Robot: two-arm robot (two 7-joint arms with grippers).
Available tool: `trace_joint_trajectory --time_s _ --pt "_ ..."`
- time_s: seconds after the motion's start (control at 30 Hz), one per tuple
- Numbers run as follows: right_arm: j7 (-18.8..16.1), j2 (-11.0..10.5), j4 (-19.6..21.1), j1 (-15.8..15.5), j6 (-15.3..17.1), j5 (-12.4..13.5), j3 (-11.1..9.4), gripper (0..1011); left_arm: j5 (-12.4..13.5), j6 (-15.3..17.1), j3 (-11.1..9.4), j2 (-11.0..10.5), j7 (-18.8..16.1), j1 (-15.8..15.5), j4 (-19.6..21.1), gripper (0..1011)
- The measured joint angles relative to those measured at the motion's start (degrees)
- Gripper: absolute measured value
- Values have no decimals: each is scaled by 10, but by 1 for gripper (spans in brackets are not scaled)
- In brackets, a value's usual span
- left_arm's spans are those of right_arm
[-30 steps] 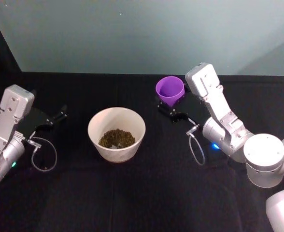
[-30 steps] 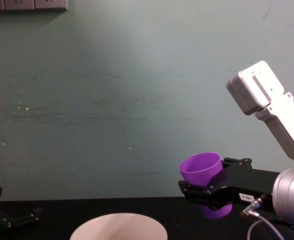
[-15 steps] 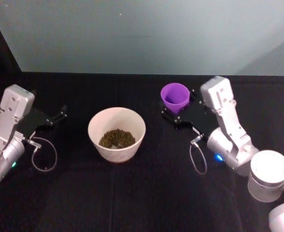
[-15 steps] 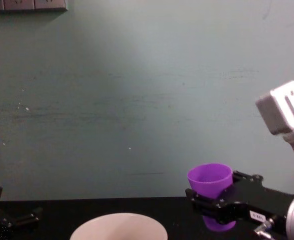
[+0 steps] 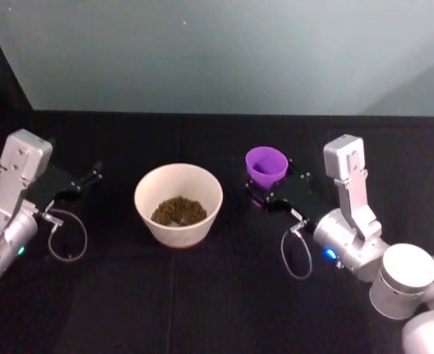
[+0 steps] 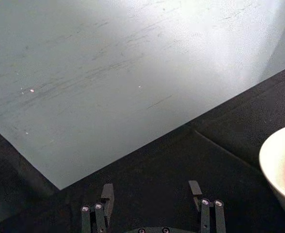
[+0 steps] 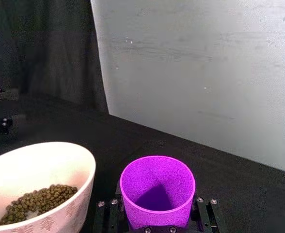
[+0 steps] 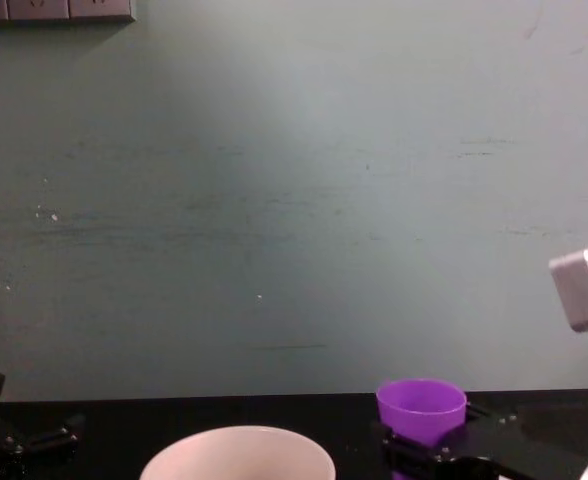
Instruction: Pick up the cup and pour the mung beans from the cup into the bowl.
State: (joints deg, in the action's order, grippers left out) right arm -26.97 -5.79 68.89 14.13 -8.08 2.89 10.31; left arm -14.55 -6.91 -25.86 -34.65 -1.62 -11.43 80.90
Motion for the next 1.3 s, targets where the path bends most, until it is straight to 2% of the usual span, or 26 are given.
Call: trace_joint_trajectory --time_s 0.27,1.0,1.03,1.07,1.13,1.2,1.23,1.3 --pt "-20 4 -43 13 -11 42 -1 726 0 0 0 0 0 0 0 1000" --pt "-8 -10 -54 15 -22 67 22 728 0 0 0 0 0 0 0 1000" --pt "-8 -10 -54 15 -22 67 22 738 0 0 0 0 0 0 0 1000" --pt "-8 -10 -54 15 -24 70 23 790 0 0 0 0 0 0 0 1000" --pt "-8 -11 -55 15 -25 73 24 807 0 0 0 0 0 0 0 1000" --pt "-8 -12 -56 16 -29 80 26 896 0 0 0 0 0 0 0 1000" --pt "-8 -12 -57 17 -30 81 27 896 0 0 0 0 0 0 0 1000" --pt "-8 -13 -58 18 -32 85 29 958 0 0 0 0 0 0 0 1000"
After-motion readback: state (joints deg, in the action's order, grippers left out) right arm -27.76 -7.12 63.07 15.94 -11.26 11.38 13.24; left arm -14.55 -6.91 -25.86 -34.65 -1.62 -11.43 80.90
